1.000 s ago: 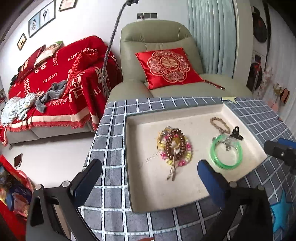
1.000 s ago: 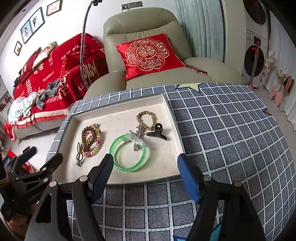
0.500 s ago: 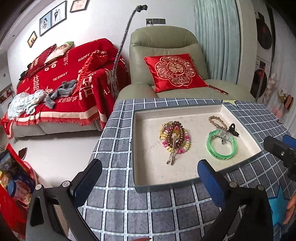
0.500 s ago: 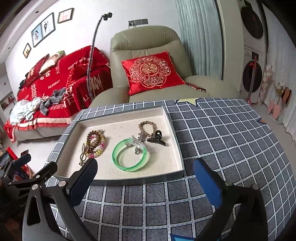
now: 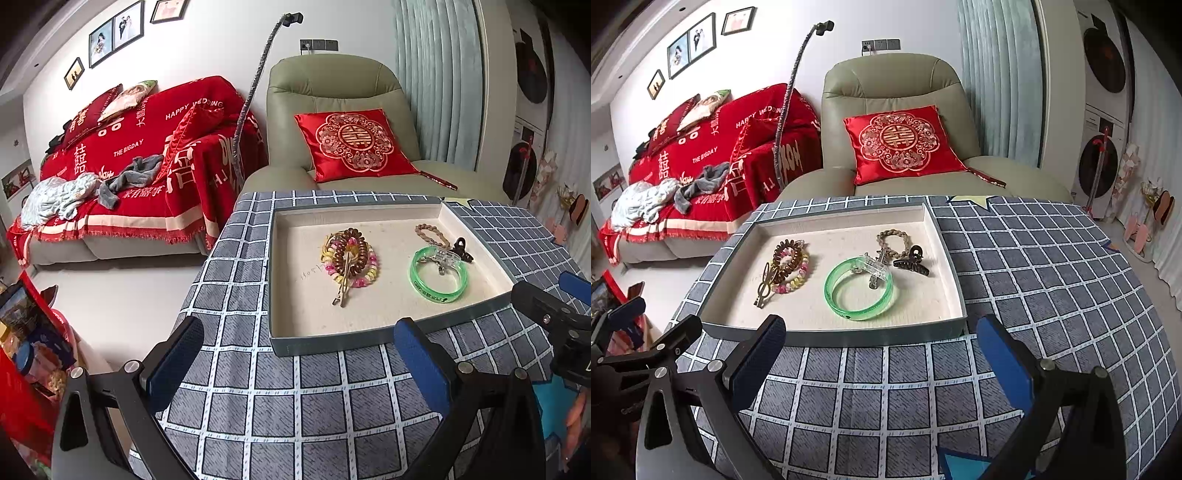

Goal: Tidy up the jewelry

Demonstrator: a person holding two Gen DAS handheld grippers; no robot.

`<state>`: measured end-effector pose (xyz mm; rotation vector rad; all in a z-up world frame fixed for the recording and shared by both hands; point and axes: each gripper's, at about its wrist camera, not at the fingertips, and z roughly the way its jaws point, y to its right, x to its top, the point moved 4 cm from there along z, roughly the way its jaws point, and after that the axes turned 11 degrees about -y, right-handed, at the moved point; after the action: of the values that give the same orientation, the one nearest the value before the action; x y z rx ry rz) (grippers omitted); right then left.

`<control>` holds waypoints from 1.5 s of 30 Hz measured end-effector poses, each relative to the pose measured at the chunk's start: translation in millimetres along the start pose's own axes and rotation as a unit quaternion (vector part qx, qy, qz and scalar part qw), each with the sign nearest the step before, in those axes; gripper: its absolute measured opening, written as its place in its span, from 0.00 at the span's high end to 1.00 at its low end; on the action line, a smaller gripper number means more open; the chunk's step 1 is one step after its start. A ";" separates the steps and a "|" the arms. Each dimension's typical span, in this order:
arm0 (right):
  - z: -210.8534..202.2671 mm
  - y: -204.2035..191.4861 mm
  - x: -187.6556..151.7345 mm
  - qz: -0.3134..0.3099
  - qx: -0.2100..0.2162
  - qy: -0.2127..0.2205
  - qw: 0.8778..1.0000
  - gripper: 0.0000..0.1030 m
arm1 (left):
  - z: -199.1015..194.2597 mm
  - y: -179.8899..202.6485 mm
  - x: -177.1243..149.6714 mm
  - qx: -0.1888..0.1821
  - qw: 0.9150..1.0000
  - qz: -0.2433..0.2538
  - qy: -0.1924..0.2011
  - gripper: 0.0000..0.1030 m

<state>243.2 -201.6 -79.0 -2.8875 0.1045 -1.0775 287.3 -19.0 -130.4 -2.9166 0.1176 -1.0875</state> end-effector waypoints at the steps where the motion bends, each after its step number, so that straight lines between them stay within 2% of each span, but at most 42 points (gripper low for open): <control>1: -0.4 0.7 -0.5 -0.001 -0.001 0.000 1.000 0.00 | 0.4 0.4 -2.4 0.000 1.000 0.000 0.001 0.00; 3: -1.1 1.7 -0.3 -0.001 -0.003 0.000 1.000 0.00 | -16.2 -0.3 6.9 0.000 1.000 0.001 0.002 0.00; 8: -1.6 2.6 -0.4 -0.003 -0.004 0.001 1.000 0.00 | -24.2 2.5 16.7 -0.001 1.000 -0.003 0.000 0.00; 45: -4.9 -2.3 1.4 -0.006 -0.004 0.001 1.000 0.00 | -28.0 -0.5 16.3 -0.002 1.000 -0.007 -0.009 0.00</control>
<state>241.1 -199.6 -74.3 -2.8988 0.0919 -1.0849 281.3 -19.8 -98.5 -2.9352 0.0983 -1.0644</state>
